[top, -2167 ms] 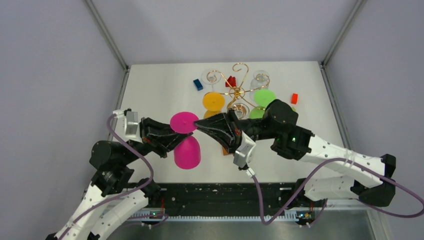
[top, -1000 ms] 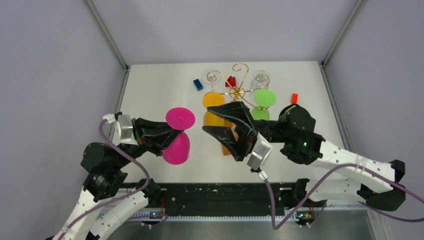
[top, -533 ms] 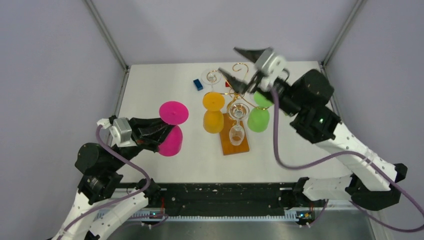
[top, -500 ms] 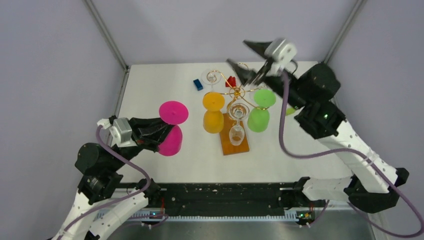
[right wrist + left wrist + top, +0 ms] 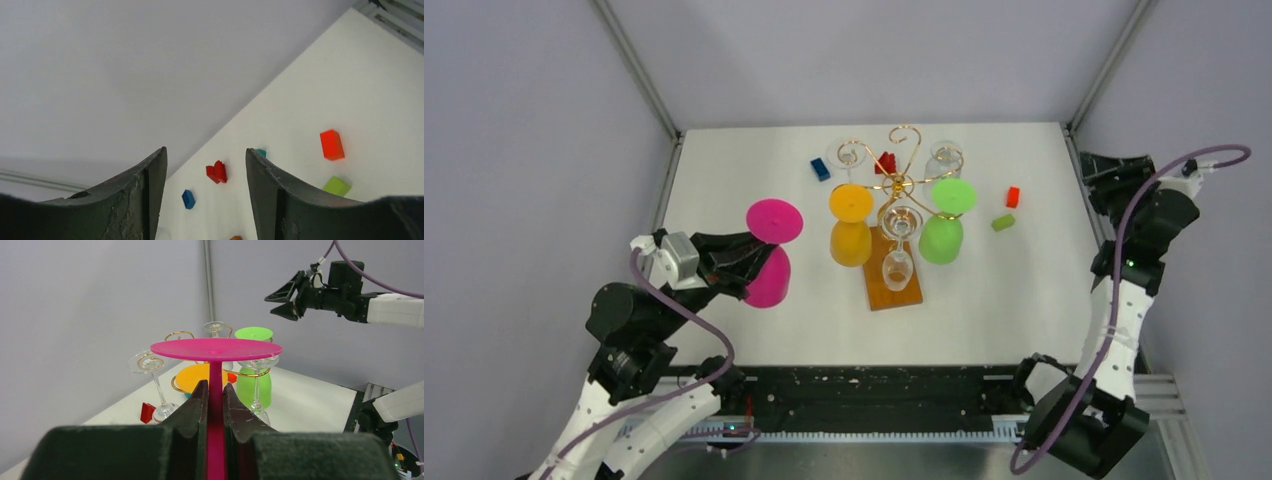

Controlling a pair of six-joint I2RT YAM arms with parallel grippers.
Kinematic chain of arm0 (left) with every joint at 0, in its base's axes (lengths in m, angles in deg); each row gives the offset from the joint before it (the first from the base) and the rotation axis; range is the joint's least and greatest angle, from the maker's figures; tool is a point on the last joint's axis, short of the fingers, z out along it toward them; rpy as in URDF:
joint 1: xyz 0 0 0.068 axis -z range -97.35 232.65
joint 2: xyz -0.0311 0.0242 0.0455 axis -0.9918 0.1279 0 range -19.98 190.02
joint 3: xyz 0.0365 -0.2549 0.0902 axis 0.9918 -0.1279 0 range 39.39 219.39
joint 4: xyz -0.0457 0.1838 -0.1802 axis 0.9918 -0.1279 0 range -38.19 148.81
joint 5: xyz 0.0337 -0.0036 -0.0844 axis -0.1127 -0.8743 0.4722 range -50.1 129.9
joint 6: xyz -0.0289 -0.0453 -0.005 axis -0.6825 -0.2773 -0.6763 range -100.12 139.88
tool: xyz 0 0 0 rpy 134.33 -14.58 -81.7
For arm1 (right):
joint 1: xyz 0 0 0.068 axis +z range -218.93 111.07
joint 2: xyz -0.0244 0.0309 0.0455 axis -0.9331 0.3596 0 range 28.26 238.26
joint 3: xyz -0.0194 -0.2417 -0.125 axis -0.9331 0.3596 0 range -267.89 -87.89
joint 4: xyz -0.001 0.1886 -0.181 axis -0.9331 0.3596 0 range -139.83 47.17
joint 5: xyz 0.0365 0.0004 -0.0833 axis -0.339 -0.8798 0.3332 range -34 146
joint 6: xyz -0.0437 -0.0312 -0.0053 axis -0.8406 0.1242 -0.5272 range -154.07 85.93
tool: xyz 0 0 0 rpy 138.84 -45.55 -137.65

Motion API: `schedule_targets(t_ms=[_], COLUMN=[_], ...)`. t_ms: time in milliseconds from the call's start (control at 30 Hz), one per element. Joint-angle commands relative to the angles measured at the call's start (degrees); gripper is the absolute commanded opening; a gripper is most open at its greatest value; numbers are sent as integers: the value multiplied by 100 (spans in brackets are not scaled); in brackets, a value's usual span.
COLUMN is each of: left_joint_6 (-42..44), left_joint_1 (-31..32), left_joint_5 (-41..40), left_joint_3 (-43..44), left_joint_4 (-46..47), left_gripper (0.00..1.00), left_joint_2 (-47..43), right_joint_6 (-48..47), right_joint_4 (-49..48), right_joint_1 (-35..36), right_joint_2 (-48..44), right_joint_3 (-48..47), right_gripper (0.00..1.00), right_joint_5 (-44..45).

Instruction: Place the wine glass upside down on the wine glass rack

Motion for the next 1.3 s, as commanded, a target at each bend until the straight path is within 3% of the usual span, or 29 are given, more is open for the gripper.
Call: schedule_targets(t_ms=[0,233,333,467,600,700,833,1133,1267], left_joint_6=[151,563,566,134,-618,-1483,-2339,-3118,-3914], left_joint_1=[-12,-60,-383,-1291,-2922,-3938,-4594,-4662,-4588], left_joint_5=[-87,-1817,-1994,-1196,191,1036,1719,3414,4025], left_joint_3=[-23,-463,-623,-712,-624,-800,-883,420,1035], left_joint_4=[430,694,978,1536,2178,3214,4900,7458,9694], left_gripper=[0,0,0,0,0,0,0,0,0], left_joint_2=[138,363,484,896,1555,2189,3129,5560,6766], right_joint_6=[624,-119,-363,-450,-719,-748,-894,-929,-967], right_joint_4=[-197,280,284,208,409,323,337,149,140], right_joint_1=[-139,-141,-140,-141,-135,-119,-5,67,105], right_joint_2=[-981,-1440,-1512,-1559,-1668,-1812,-1810,-1896,-1913], right_joint_3=[595,1194,1325,1611,1667,1749,1722,1791,1782], right_gripper=[58,57,51,50,50,50,50,51,51], right_joint_5=[70,209,20,-192,-235,-194,-158,-309,-366])
